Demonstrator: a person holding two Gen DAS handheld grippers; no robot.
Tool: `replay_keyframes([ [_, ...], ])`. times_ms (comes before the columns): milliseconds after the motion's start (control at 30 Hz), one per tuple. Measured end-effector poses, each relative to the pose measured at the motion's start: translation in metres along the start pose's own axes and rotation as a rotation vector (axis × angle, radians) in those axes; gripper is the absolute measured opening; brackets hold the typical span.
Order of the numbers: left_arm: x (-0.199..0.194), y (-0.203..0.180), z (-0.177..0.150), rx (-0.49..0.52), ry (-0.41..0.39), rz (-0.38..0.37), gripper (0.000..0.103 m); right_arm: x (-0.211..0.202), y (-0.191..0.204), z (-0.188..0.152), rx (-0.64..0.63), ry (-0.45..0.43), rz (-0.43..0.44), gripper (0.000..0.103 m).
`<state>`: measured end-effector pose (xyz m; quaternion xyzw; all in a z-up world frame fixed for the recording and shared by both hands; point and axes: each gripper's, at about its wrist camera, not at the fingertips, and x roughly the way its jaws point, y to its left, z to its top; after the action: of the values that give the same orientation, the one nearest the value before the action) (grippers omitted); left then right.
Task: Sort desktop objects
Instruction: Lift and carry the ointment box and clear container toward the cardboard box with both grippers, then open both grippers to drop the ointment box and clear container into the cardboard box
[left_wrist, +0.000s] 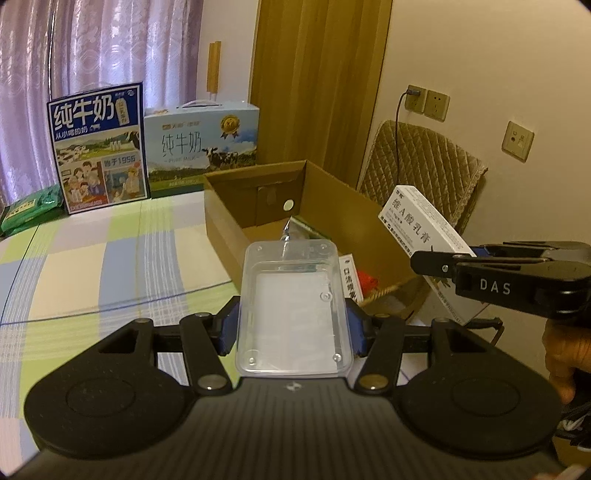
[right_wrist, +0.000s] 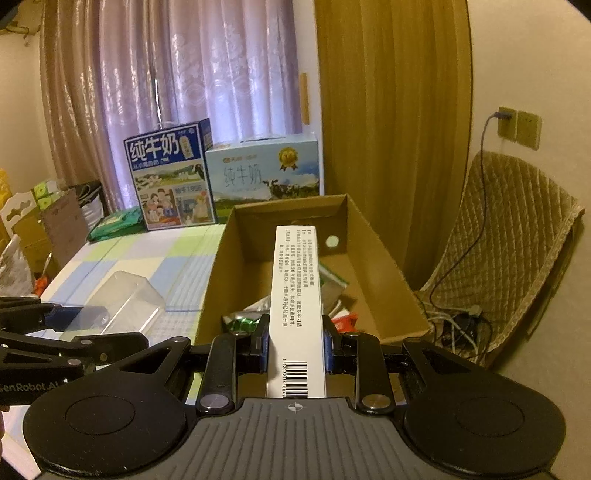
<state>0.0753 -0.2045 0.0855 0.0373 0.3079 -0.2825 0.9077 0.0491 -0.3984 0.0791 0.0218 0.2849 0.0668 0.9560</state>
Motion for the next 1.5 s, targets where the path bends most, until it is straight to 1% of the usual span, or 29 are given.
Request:
replay_keyframes([
  [267,0.017,-0.006,0.022,-0.012,-0.013,-0.012,0.052,0.01,-0.019,0.017,-0.012,-0.016,-0.019,0.023],
  [567,0.048,-0.013,0.046,-0.039,-0.01,-0.032,0.052,0.035,-0.034,0.035,-0.021,-0.002,-0.022,0.023],
  [900,0.077,-0.011,0.059,-0.108,0.005,-0.019,0.052,0.066,-0.042,0.044,-0.043,0.027,-0.016,0.023],
  [1267,0.104,-0.009,0.069,-0.123,0.014,0.002,0.052,0.087,-0.055,0.048,-0.032,0.041,-0.018,0.023],
  [1367,0.114,-0.01,0.071,-0.108,0.024,0.01,0.056,0.091,-0.058,0.048,-0.027,0.044,-0.022,0.023],
  [1500,0.11,-0.003,0.069,-0.11,0.007,0.026,0.056,0.092,-0.06,0.048,-0.024,0.044,-0.024,0.023],
])
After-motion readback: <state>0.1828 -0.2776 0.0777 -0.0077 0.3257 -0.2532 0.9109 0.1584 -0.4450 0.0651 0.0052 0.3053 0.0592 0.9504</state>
